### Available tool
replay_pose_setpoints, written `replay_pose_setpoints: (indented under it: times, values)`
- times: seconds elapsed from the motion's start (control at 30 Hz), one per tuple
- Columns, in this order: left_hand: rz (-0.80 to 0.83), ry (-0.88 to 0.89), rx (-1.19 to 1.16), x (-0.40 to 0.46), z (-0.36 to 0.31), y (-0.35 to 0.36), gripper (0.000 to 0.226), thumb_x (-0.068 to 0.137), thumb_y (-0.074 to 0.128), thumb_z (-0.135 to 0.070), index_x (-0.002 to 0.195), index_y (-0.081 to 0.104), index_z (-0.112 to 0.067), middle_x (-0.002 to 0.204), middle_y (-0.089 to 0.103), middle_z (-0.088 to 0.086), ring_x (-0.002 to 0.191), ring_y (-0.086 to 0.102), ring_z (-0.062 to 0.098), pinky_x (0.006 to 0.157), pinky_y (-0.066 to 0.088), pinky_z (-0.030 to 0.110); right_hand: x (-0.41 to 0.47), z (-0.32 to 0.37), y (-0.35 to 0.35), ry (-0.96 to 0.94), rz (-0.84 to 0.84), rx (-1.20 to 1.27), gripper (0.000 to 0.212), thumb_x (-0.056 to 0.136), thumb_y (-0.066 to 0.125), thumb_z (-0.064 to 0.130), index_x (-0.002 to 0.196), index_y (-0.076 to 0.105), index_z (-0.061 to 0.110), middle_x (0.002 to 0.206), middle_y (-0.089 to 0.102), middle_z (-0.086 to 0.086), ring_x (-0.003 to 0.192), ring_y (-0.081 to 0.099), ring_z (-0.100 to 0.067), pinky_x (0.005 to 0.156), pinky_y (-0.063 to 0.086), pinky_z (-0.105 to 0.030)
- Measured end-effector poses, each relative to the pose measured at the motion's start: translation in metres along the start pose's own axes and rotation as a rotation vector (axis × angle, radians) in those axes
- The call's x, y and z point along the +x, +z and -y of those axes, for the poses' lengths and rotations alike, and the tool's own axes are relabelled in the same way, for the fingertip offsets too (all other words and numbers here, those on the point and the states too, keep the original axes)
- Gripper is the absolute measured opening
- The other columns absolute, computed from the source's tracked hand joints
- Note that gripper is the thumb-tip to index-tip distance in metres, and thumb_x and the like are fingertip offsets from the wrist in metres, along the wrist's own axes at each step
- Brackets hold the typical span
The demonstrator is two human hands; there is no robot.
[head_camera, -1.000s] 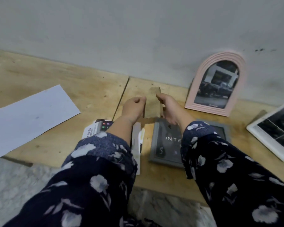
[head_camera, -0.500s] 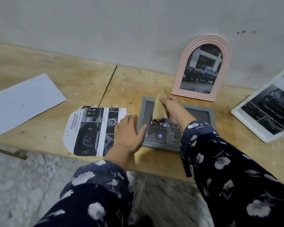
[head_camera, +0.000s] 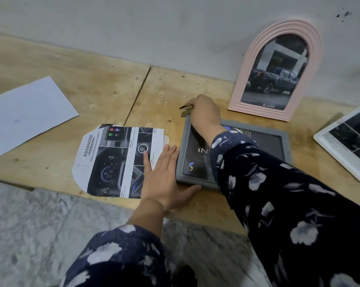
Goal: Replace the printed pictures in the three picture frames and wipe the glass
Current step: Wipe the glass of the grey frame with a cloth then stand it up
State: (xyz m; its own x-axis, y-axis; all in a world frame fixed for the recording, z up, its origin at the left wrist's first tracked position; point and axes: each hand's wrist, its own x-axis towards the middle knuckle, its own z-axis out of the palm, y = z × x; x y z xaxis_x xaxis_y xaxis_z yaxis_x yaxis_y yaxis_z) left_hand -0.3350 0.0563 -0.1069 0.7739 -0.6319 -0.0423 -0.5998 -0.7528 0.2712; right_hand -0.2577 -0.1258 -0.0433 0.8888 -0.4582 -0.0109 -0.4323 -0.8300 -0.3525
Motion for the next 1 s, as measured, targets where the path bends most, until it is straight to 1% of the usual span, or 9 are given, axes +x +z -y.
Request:
replay_pose_setpoints:
  times: [0.13,0.27,0.4,0.53,0.67,0.77,0.83,0.93,1.0]
  values:
    - [-0.006,-0.002,-0.024,0.001,0.000,0.000,0.114,0.066,0.031,-0.090,0.154,0.007,-0.022,0.161,0.005,-0.011,0.146,-0.010,0.003,0.114,-0.012,0.058,0.000,-0.002,0.018,-0.065,-0.005,-0.061,0.044,0.088,0.043,-0.003,0.116,0.069,0.020,0.113,0.064,-0.005,0.107,0.059,-0.028,0.092,0.046,-0.034]
    - [-0.031,-0.017,-0.011,0.000,0.000,-0.002,0.123,0.066,0.037,-0.090,0.152,-0.013,-0.018,0.160,-0.019,-0.004,0.146,-0.018,0.008,0.115,-0.011,0.059,-0.017,-0.007,0.029,-0.102,0.022,-0.016,0.049,0.090,0.040,-0.008,0.126,0.063,0.016,0.114,0.059,-0.013,0.109,0.054,-0.030,0.083,0.043,-0.030]
    - [-0.038,-0.039,-0.022,-0.002,-0.001,-0.003,0.129,0.064,0.041,-0.090,0.144,-0.033,-0.021,0.156,-0.030,-0.002,0.145,-0.025,0.014,0.113,-0.011,0.062,-0.035,-0.013,0.026,-0.097,0.064,-0.010,0.053,0.087,0.039,-0.009,0.128,0.061,0.016,0.124,0.061,-0.011,0.116,0.055,-0.030,0.092,0.042,-0.032]
    - [-0.026,-0.044,-0.024,-0.001,0.000,-0.004,0.128,0.064,0.036,-0.092,0.141,-0.038,-0.021,0.153,-0.036,-0.002,0.144,-0.027,0.015,0.113,-0.008,0.063,-0.063,-0.013,0.024,-0.109,0.067,-0.013,0.059,0.083,0.042,-0.009,0.125,0.064,0.026,0.122,0.064,-0.005,0.113,0.059,-0.028,0.093,0.047,-0.034]
    - [-0.021,-0.038,-0.026,-0.002,0.002,-0.004,0.125,0.065,0.030,-0.093,0.144,-0.033,-0.020,0.154,-0.035,-0.001,0.144,-0.027,0.015,0.113,-0.008,0.063,-0.098,-0.016,0.026,-0.175,0.086,-0.028,0.058,0.083,0.047,-0.006,0.125,0.063,0.031,0.119,0.065,0.002,0.107,0.060,-0.025,0.084,0.045,-0.032]
    - [-0.024,-0.027,0.002,-0.003,0.002,-0.002,0.124,0.063,0.015,-0.096,0.147,-0.028,-0.017,0.155,-0.034,0.001,0.144,-0.027,0.016,0.113,-0.009,0.062,-0.119,-0.019,0.026,-0.189,0.123,-0.014,0.055,0.083,0.051,-0.003,0.123,0.063,0.032,0.114,0.066,0.004,0.105,0.061,-0.023,0.082,0.047,-0.031]
    - [-0.027,-0.018,0.018,-0.004,0.002,-0.001,0.123,0.062,0.008,-0.096,0.148,-0.027,-0.014,0.154,-0.035,0.002,0.144,-0.026,0.017,0.114,-0.008,0.062,-0.132,-0.022,0.024,-0.198,0.164,0.021,0.053,0.080,0.059,0.001,0.123,0.064,0.030,0.115,0.066,0.006,0.107,0.060,-0.020,0.080,0.042,-0.025]
    - [-0.039,-0.008,0.006,-0.004,0.002,0.000,0.121,0.066,0.018,-0.091,0.149,-0.024,-0.014,0.155,-0.033,0.001,0.145,-0.025,0.016,0.115,-0.007,0.061,-0.146,-0.028,0.017,-0.238,0.222,0.088,0.045,0.078,0.065,0.008,0.119,0.067,0.026,0.116,0.068,0.006,0.107,0.061,-0.016,0.076,0.035,-0.020]
    - [-0.039,0.007,0.013,-0.005,0.002,0.000,0.120,0.067,0.021,-0.091,0.151,-0.021,-0.015,0.157,-0.029,-0.001,0.145,-0.023,0.014,0.114,-0.009,0.060,-0.146,-0.031,0.010,-0.236,0.263,0.080,0.042,0.079,0.061,0.006,0.113,0.070,0.029,0.114,0.069,0.007,0.105,0.063,-0.016,0.082,0.045,-0.022]
